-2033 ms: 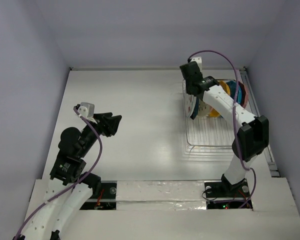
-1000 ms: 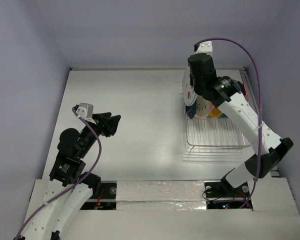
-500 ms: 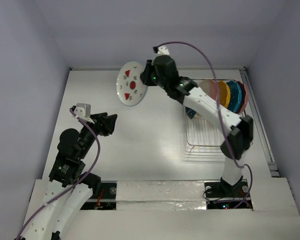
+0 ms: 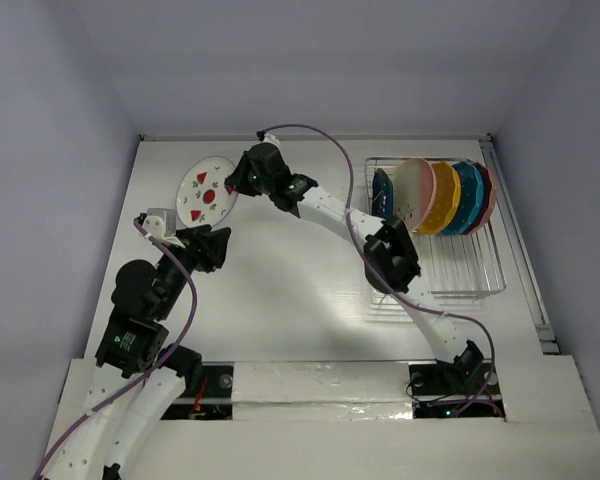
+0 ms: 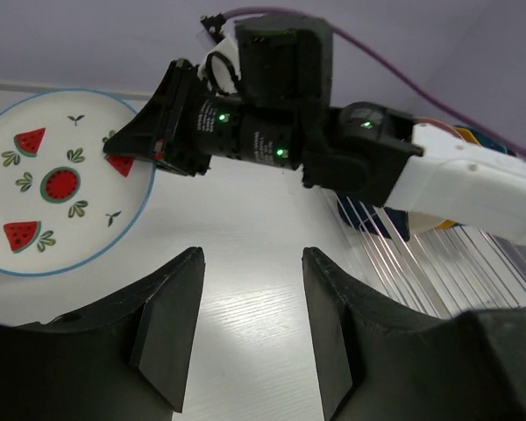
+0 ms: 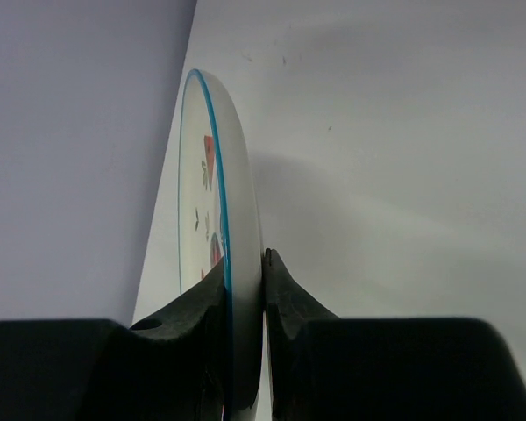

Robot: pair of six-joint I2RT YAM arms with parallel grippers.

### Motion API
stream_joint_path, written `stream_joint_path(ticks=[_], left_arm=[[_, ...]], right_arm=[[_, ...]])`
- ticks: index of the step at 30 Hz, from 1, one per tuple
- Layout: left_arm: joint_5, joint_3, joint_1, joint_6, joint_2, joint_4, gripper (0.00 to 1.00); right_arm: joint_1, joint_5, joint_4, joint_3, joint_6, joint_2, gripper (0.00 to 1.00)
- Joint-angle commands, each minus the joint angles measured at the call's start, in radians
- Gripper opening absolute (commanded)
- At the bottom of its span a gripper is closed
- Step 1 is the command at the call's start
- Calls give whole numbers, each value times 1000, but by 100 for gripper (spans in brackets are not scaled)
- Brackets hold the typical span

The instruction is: Unload the plates from the dish rack

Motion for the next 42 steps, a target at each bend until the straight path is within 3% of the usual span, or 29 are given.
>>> stream_joint_path(ticks=[1,5,10,16,22,25,26,29,32,35,42], left_arm=[[-3,41,4,-7,-10,33,45],[-2,41,4,-7,-10,33,45],[-2,41,4,-7,-12,31,45],[3,39,4,-7,-10,34,45],[3,39,4,-7,-12,34,45],[4,39,4,-7,-13,33,45],[4,39,4,-7,-13,33,45],[4,39,4,-7,-13,34,45],[6,38,4,-6,-13,36,45],[3,38,4,-6,-19,34,45],[3,38,4,-3,-23,34,45]], right_arm=[[-3,-31,232,123,175,21,0],[-3,-22,246,100,263,66,0],[-3,-5,245,56,310,84,11],[-3,-7,205,38,318,98,40],[-3,1,206,-68,303,61,46],[-3,-3,169,-78,288,61,55],[-3,0,171,-97,280,54,65],[-3,15,119,-104,248,32,80],[-3,23,65,-111,215,12,89],[-3,33,22,-143,179,-20,95],[-3,115,-85,-209,50,-86,98]])
